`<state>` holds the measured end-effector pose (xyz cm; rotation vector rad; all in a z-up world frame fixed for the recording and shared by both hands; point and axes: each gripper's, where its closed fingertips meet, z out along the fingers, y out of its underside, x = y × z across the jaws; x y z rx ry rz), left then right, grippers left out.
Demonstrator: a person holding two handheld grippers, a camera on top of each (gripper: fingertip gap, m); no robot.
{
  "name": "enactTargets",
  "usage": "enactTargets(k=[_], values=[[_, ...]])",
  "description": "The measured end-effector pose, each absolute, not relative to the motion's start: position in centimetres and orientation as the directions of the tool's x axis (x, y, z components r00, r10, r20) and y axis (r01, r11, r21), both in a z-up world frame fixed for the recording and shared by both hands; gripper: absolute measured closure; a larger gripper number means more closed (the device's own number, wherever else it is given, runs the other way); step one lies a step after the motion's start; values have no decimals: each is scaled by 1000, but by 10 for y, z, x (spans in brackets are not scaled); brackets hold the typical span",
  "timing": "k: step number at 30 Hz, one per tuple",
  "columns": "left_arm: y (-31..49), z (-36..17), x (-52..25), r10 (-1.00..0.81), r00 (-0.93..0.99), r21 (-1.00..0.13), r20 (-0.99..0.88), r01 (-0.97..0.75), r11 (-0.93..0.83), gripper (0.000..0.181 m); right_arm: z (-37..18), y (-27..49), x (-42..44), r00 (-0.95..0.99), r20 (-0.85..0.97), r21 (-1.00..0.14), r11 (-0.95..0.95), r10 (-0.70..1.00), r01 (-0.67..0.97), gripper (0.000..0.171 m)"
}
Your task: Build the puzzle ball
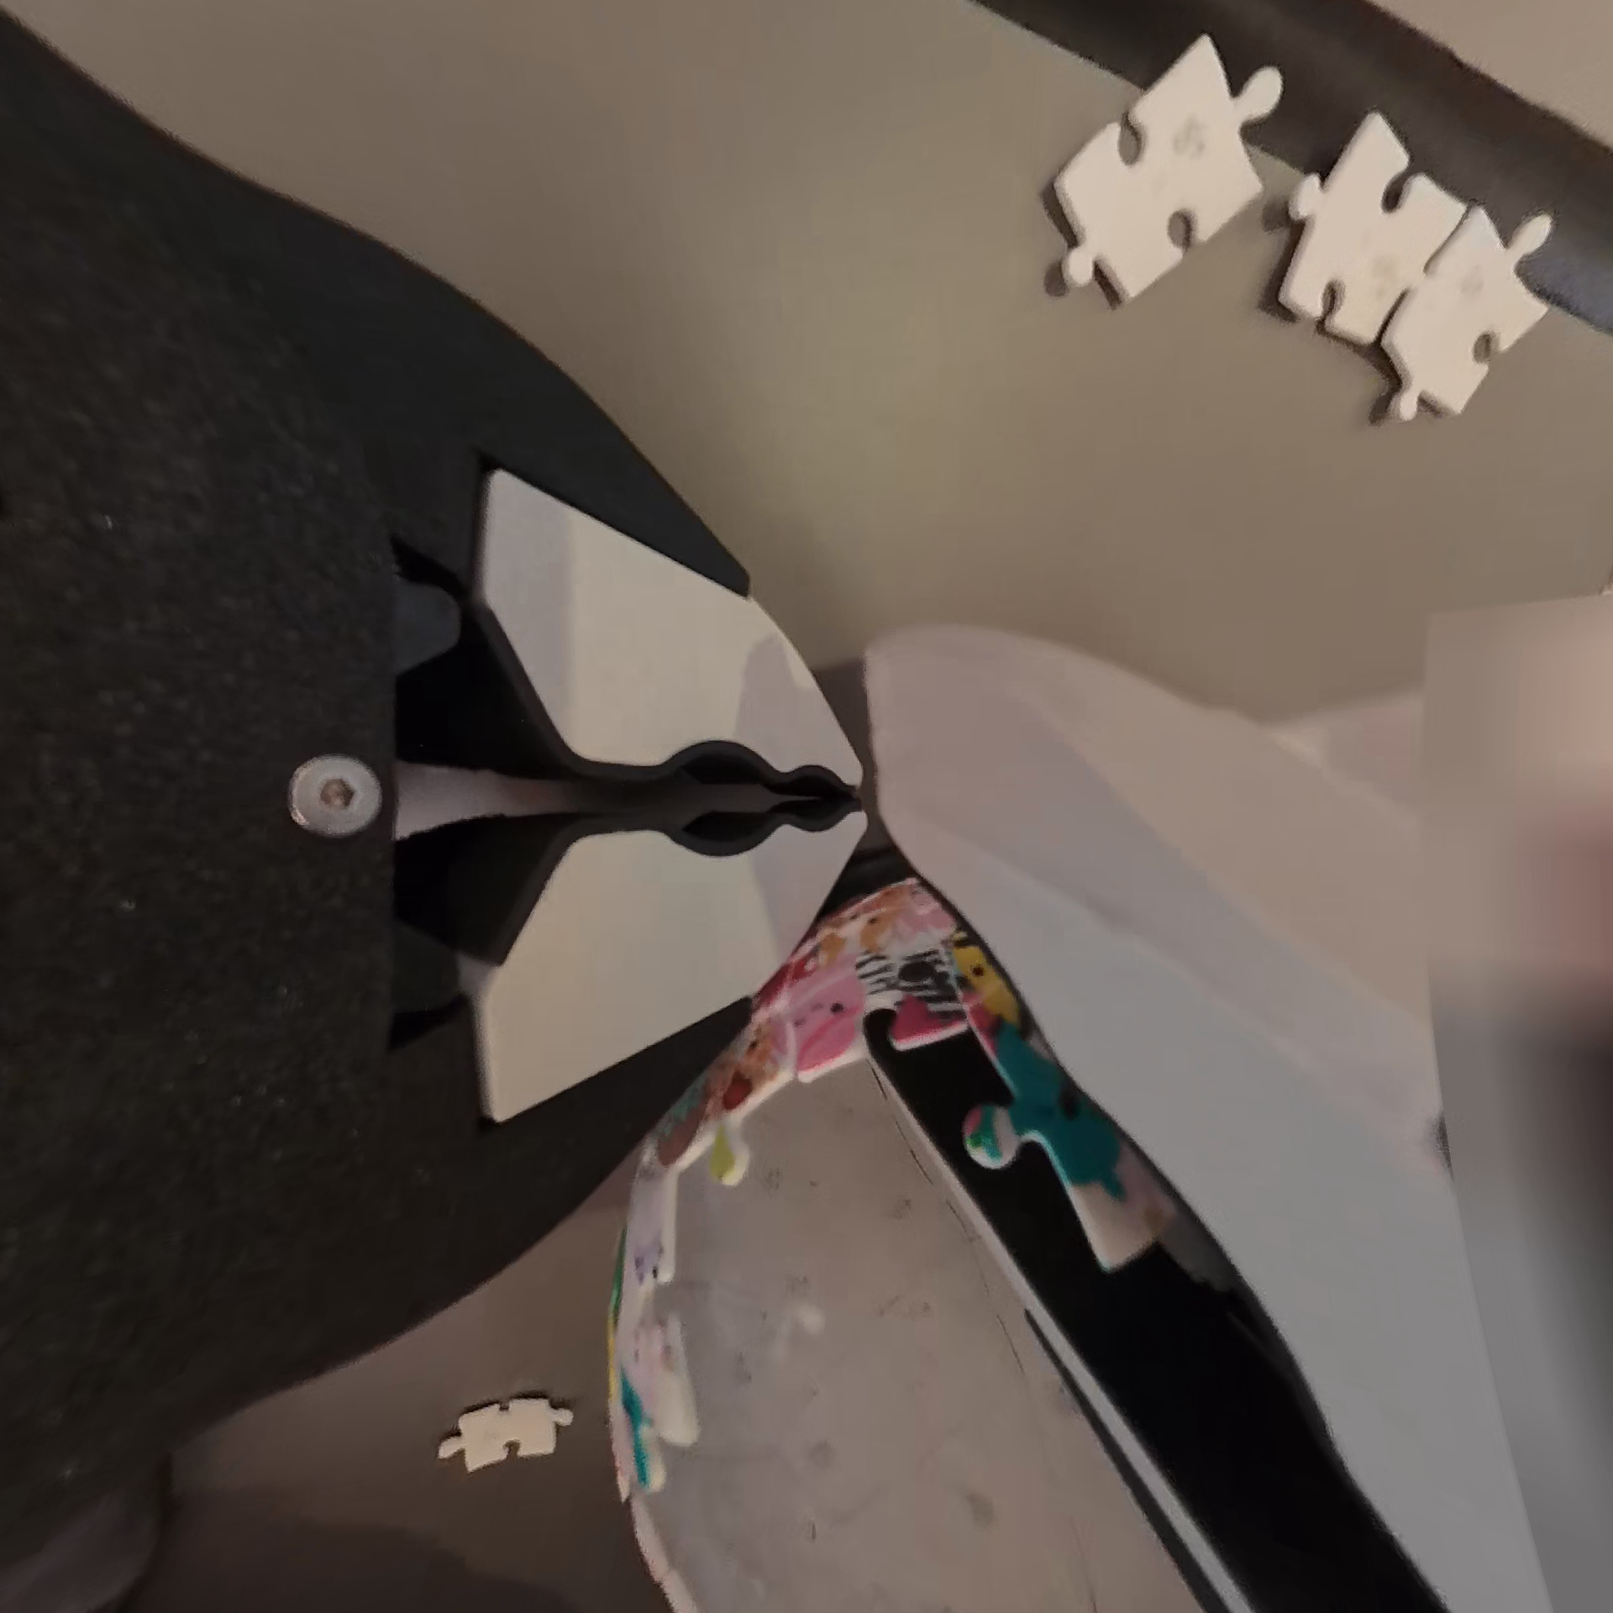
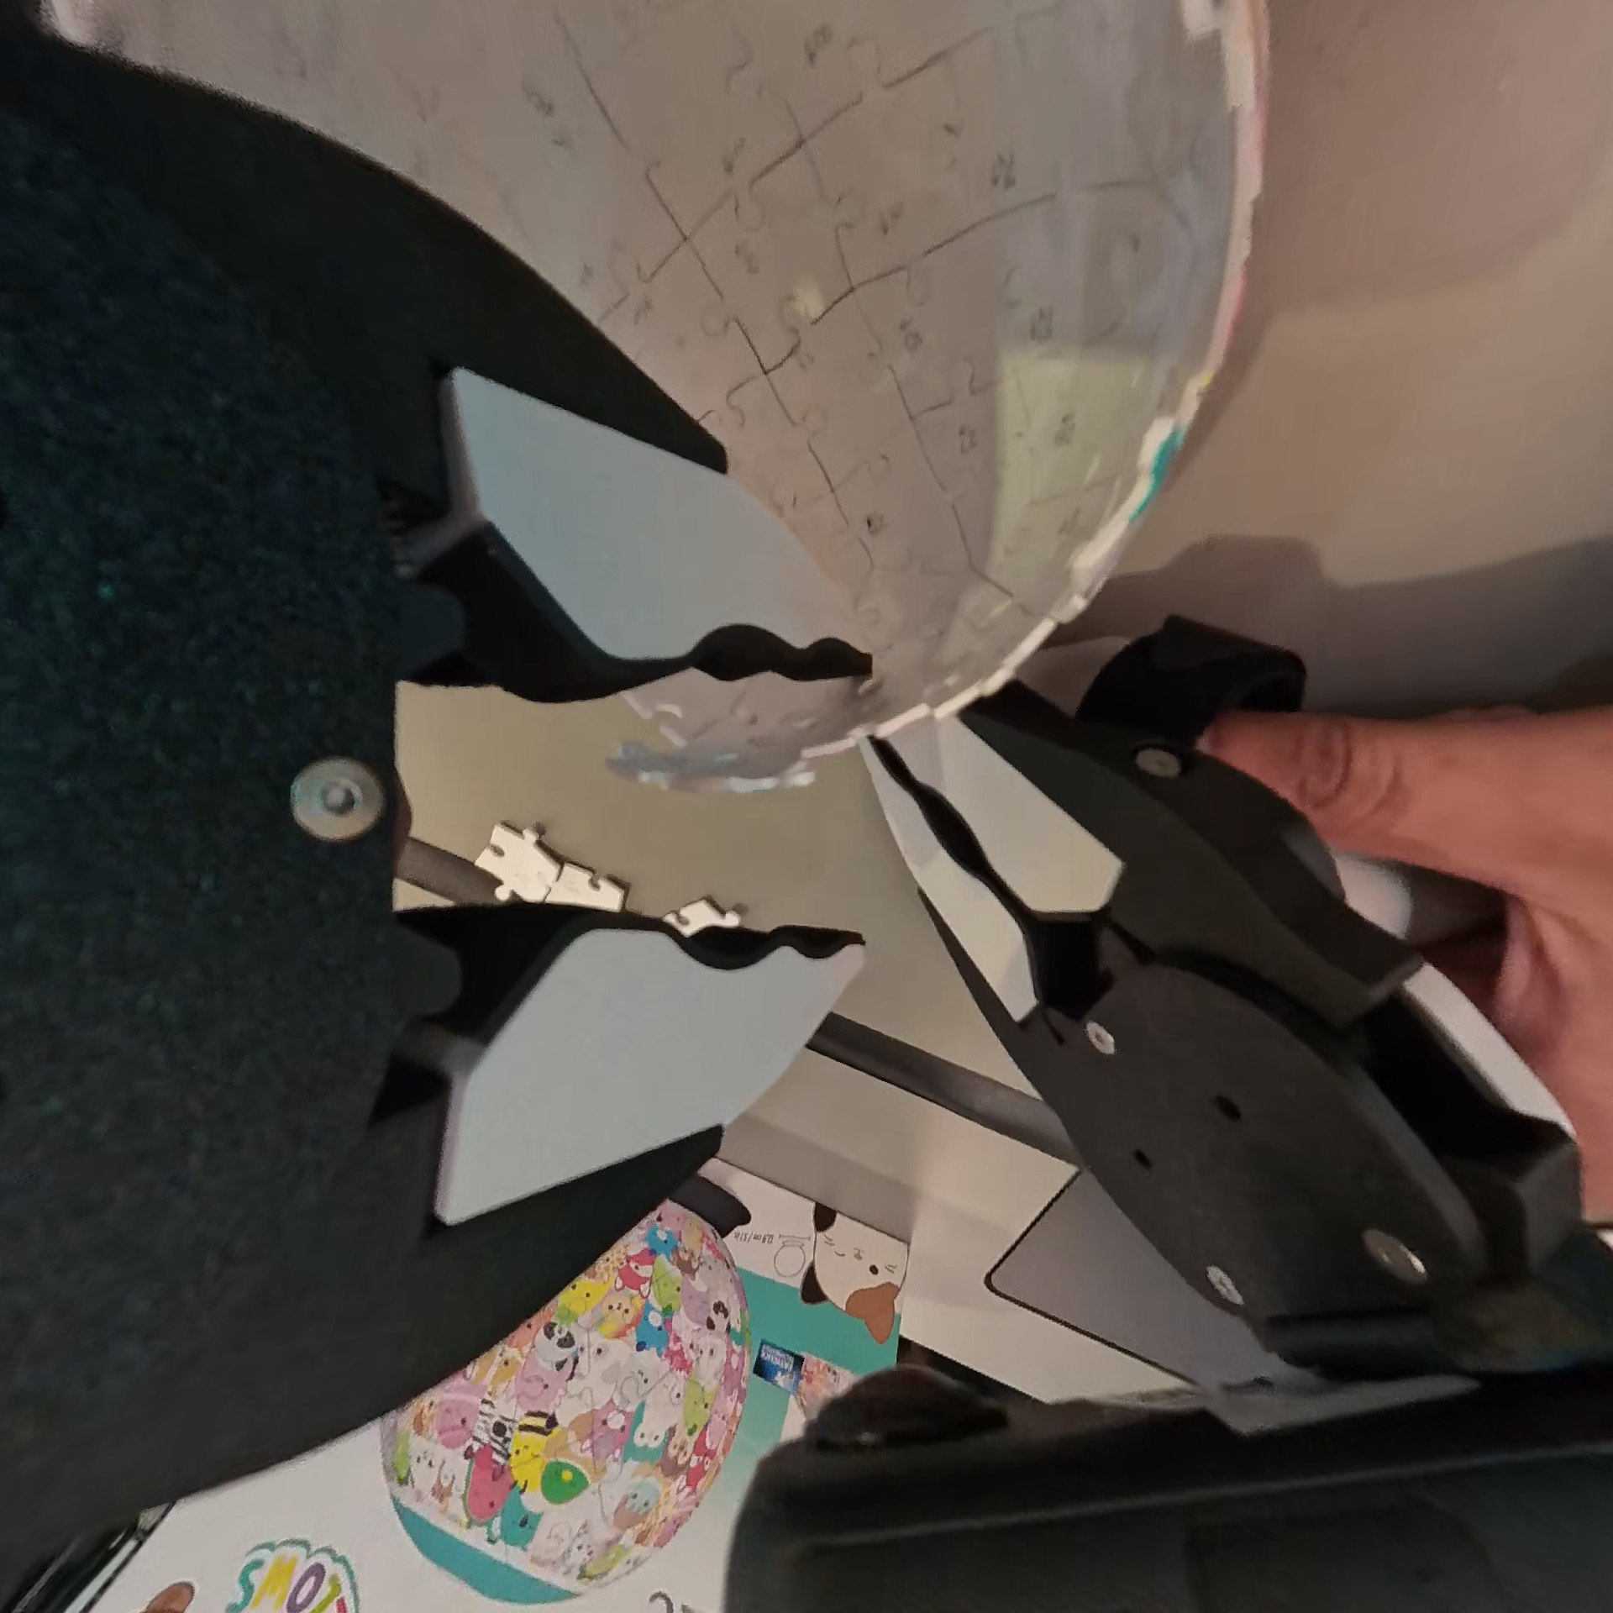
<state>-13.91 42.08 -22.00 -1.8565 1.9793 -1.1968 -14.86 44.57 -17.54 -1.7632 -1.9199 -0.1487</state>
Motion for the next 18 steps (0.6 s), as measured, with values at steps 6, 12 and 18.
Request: enactTargets(k=[6, 12, 18], values=[[423, -221, -140, -903, -201, -640, 380, -762, -99, 181, -176, 447, -149, -9, 445, -263, 140, 895, 955, 116], [429, -211, -154, -904, -159, -670, 396, -723, -166, 181, -166, 441, -148, -72, 436, -288, 215, 897, 933, 117], [430, -204, -174, -930, -111, -744, 351, -636, -205, 181, -155, 428, -158, -177, 359, -392, 320, 916, 863, 132]])
